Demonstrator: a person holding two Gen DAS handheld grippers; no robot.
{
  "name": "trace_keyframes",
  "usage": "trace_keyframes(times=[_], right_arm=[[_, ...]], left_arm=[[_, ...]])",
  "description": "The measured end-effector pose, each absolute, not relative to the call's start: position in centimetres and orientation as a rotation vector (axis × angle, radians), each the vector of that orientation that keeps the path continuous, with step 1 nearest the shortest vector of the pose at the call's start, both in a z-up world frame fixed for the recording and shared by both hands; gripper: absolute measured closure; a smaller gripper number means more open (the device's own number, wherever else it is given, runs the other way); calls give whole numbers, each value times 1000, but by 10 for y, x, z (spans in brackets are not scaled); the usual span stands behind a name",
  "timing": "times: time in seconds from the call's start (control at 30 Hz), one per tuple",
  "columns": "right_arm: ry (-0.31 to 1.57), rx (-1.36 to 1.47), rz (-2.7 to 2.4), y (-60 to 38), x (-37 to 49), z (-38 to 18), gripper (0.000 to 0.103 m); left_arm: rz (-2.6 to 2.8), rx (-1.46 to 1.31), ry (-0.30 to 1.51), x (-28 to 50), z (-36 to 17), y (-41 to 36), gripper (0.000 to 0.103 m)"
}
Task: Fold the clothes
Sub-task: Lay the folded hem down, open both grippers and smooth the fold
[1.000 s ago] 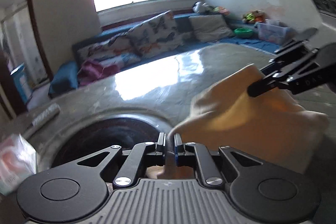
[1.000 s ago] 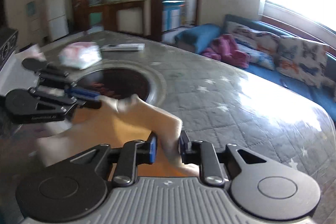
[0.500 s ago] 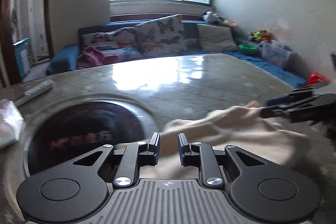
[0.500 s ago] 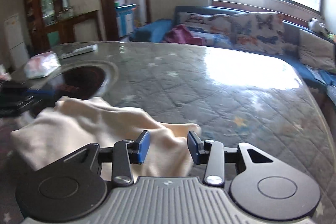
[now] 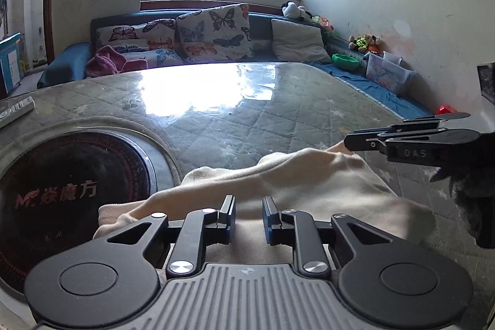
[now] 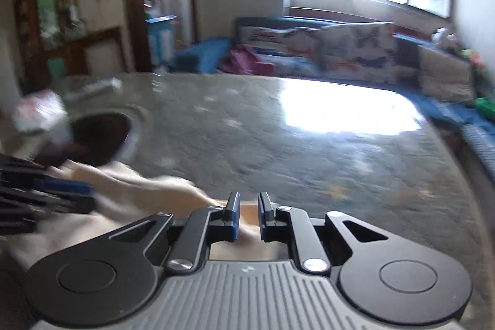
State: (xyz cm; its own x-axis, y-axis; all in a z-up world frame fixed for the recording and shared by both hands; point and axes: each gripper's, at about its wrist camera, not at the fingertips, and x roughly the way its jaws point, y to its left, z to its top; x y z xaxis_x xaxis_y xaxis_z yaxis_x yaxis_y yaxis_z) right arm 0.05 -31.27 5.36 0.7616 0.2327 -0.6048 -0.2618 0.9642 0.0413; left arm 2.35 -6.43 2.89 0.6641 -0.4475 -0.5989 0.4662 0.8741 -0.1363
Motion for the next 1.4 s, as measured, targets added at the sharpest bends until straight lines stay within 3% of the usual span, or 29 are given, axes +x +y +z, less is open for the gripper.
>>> trace_keyframes(times=[0.4,0.63,0.87,1.4], right_arm=[[701,-100,417,-260,31,41,88],[678,-109,465,-254,14,51,78],[666,-184,548,-240,-28,50,70],[584,-263,508,-237,-80,35,70]], left_arm=[[-440,-63,726,60,21,-63,82],[-449,-123,723,60,25,-55,73],[-439,-135,725,60,24,-56,73],[-419,-124,701,52,24,-59,73]])
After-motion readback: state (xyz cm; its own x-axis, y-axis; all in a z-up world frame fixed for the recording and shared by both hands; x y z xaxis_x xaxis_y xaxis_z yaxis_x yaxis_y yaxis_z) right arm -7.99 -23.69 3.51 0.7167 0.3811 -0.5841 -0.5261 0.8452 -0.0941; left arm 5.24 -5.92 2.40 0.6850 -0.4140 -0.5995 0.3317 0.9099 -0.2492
